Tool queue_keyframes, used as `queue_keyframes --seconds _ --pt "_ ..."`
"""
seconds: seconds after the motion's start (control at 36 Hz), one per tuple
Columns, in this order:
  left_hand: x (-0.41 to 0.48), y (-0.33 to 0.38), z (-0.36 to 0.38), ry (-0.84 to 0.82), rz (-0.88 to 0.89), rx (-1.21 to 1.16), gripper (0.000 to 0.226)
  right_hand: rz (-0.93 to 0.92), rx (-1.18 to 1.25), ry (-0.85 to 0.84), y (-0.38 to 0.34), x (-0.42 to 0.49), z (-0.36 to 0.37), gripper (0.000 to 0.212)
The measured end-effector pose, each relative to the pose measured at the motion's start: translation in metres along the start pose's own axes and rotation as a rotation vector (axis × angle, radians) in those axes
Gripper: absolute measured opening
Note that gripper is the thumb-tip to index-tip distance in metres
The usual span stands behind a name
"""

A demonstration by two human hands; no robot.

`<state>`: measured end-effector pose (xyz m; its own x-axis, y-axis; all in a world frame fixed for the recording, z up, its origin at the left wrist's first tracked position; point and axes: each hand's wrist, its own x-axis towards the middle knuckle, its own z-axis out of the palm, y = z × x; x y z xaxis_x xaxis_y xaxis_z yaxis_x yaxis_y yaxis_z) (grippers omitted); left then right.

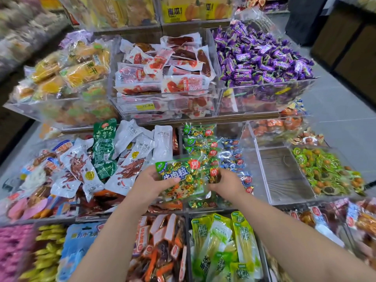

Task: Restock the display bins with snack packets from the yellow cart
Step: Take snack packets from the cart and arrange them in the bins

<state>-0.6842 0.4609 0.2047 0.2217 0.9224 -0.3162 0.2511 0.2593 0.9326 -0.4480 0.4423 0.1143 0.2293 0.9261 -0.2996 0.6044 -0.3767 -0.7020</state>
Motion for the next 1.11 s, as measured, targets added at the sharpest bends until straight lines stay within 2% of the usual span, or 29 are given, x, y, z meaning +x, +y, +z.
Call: queue_keyframes --seconds 0.06,0.17,0.28,0.33,0.42,0.47,0.53,0.58,0.67,0.81,0.94,1.03,1.11 --pt "0.002 -0.003 0.006 -0.070 0.001 0.023 0.032 0.024 -0.016 -0.037 0.000 -0.001 -0.003 0.032" --pt "0.006 -0.007 0.029 -0.100 0.022 0.076 0.037 0.042 -0.045 -0.214 -0.001 0.000 -0.020 0.030" --pt "0.014 -0.014 0.053 -0.059 -0.008 0.079 0.047 0.040 0.005 -0.278 0.006 0.000 -0.039 0.030" --pt "0.017 -0.016 0.063 -0.087 -0.014 0.185 0.048 0.078 0.133 -0.326 0.012 0.000 -0.044 0.019" --pt "0.019 -0.019 0.070 -0.080 0.047 0.460 0.043 0.205 0.467 -0.327 0.016 0.001 -0.050 0.009" --pt "0.020 -0.022 0.073 -0.047 0.056 0.583 0.058 0.285 0.687 -0.340 0.016 0.001 -0.053 0.014" --pt "0.020 -0.023 0.075 -0.001 0.061 0.684 0.066 0.297 0.792 -0.359 0.015 -0.003 -0.053 0.022" --pt "0.019 -0.024 0.077 0.025 0.132 0.805 0.059 0.175 0.647 -0.325 0.017 -0.009 -0.047 0.027" --pt "0.017 -0.023 0.078 -0.024 0.137 0.825 0.060 -0.023 0.312 -0.221 0.020 -0.018 -0.034 0.056" --pt "0.015 -0.012 0.072 -0.077 0.087 0.738 0.065 -0.190 0.173 -0.079 0.010 -0.020 -0.031 0.050" --pt "0.017 0.002 0.058 0.011 0.233 0.768 0.033 -0.300 0.050 -0.072 0.003 -0.023 -0.037 0.052" --pt "0.017 0.008 0.060 -0.094 0.305 1.052 0.033 -0.334 -0.011 -0.073 0.002 -0.023 -0.038 0.057" --pt "0.020 0.011 0.069 -0.177 0.295 1.268 0.036 -0.297 -0.048 -0.070 0.006 -0.025 -0.034 0.067"
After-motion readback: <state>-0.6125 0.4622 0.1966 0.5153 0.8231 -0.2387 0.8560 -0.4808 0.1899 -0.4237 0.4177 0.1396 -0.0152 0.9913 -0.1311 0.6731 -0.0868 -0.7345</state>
